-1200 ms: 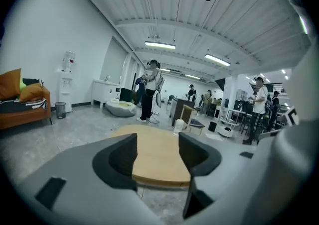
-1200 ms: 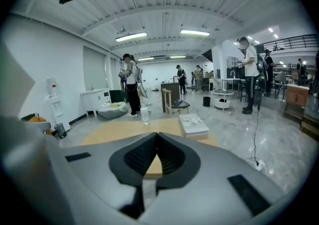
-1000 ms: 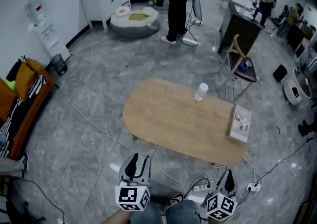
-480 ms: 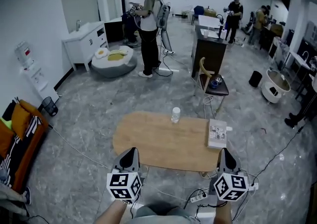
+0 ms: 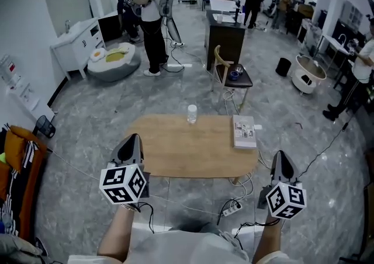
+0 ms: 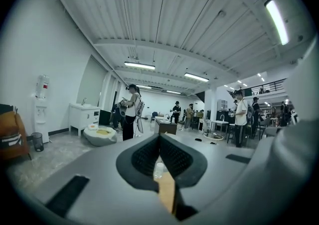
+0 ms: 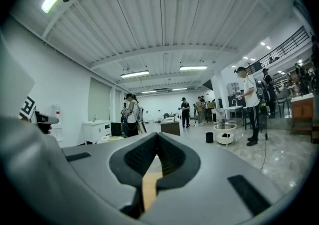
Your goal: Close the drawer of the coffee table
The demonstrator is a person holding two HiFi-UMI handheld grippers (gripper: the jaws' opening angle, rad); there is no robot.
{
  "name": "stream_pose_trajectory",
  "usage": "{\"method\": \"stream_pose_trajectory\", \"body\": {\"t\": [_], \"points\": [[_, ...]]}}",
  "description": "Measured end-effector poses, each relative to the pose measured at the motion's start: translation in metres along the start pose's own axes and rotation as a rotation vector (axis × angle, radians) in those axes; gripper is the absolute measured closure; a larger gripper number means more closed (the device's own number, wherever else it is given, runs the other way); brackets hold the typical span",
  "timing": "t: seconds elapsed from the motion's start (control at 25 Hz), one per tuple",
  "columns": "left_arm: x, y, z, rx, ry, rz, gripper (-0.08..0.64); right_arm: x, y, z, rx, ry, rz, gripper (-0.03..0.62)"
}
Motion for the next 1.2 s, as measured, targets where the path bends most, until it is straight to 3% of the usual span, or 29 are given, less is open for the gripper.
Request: {"method": "stream_pose_trajectory", "body": {"t": [0.32,0.56,1.2], "points": [[0.011,0.016,-0.011,-0.033,0.014,-0.021,0.563,-0.002,0.022,-0.007,-0.001,-0.042,-0.004,0.592],[0.007,0.013,-0.007,-0.022,-0.001,-0.026,0.563,-0.001,0.029,-0.001,-0.016,0.017,-0.06,0.594],[0.015,0.004,-0.01,-0.014,0.005,-0.049,0.563,-0.007,0.03,-0.004,-0.047,0.011,-0.096,0.594]]}}
Point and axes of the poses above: the fingertips, and each gripper's own axes: z forward along the fingers, y to its left, x out of its underside, the point moved 7 cm from there along -z, backward along the fingers, and after that the axes turned 7 degrees about x, right-handed, at the moved point
